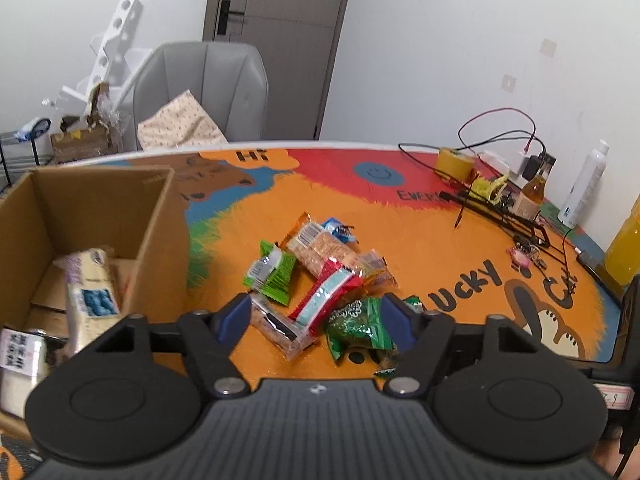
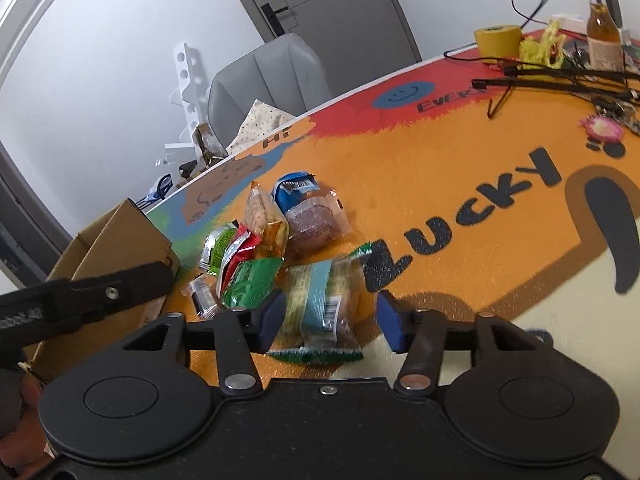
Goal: Organize snacks
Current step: 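Grasp the clear cake packet with the right gripper while the left grasps the green packet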
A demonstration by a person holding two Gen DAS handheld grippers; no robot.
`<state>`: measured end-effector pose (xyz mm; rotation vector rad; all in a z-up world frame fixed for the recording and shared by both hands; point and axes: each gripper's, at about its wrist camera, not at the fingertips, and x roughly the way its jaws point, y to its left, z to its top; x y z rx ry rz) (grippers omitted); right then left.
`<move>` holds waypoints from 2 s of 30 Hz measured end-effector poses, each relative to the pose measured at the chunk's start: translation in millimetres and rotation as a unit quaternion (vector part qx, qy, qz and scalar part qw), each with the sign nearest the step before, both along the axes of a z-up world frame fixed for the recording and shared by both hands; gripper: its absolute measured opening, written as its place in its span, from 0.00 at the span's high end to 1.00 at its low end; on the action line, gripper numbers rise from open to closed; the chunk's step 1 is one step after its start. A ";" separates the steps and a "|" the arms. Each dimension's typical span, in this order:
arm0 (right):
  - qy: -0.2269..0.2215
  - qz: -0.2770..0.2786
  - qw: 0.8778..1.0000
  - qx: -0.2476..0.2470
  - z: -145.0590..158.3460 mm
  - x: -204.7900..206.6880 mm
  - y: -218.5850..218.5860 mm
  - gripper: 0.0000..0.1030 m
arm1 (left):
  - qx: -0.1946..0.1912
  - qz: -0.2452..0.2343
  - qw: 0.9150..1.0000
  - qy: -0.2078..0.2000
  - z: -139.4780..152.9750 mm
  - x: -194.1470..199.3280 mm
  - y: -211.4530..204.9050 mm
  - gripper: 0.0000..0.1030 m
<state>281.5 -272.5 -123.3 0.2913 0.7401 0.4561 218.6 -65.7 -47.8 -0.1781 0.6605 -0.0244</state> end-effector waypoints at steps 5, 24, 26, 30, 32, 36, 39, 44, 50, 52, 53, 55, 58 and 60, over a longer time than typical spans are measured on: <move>-0.010 0.016 1.000 0.001 -0.6 3.2 -2.6 0.82 | -0.001 -0.008 1.000 0.015 -10.8 12.5 -7.0 0.41; -0.001 0.004 1.000 0.000 3.5 3.4 -25.6 0.87 | -0.004 -0.029 0.999 0.045 -45.5 40.7 -29.8 0.59; -0.003 0.011 1.000 0.000 5.7 2.2 -21.2 0.79 | -0.008 -0.027 0.999 0.044 -43.6 39.3 -26.6 0.62; -0.012 0.017 1.000 -0.012 10.6 -0.5 -8.5 0.54 | -0.014 -0.023 0.999 0.033 -36.0 30.1 -18.8 0.64; -0.016 0.019 1.000 -0.018 12.2 -1.4 -1.8 0.51 | -0.015 -0.020 0.999 0.026 -28.9 24.7 -14.4 0.65; -0.018 0.020 0.999 -0.039 10.7 -0.5 12.6 0.35 | -0.016 -0.013 1.000 0.009 -14.4 15.6 -4.9 0.65; -0.018 0.023 0.998 -0.048 10.0 -1.4 21.0 0.31 | -0.016 -0.012 1.000 0.003 -8.9 10.7 -0.5 0.65; -0.028 0.025 0.995 -0.087 9.4 -6.5 35.4 0.35 | -0.021 -0.006 1.000 -0.001 -7.3 4.4 7.2 0.65; -0.041 0.024 0.993 -0.106 6.7 -11.4 41.6 0.58 | -0.034 0.013 0.999 -0.008 -10.3 -2.9 11.5 0.65; -0.046 0.026 0.993 -0.110 7.8 -14.8 41.9 0.58 | -0.039 0.024 0.999 -0.009 -10.4 -9.1 12.4 0.65; -0.045 0.026 0.993 -0.107 8.9 -15.7 40.9 0.58 | -0.041 0.026 0.999 -0.015 -8.3 -14.4 13.4 0.65; -0.044 0.027 0.994 -0.099 13.3 -18.8 38.1 0.58 | -0.041 0.037 0.998 -0.025 -3.5 -26.5 17.2 0.65; -0.056 0.024 0.994 -0.091 23.5 -26.3 35.9 0.58 | -0.040 0.046 0.997 -0.036 2.8 -39.7 23.6 0.65; -0.063 0.026 0.995 -0.079 30.2 -33.3 34.6 0.58 | -0.043 0.051 0.997 -0.040 6.4 -44.6 27.1 0.65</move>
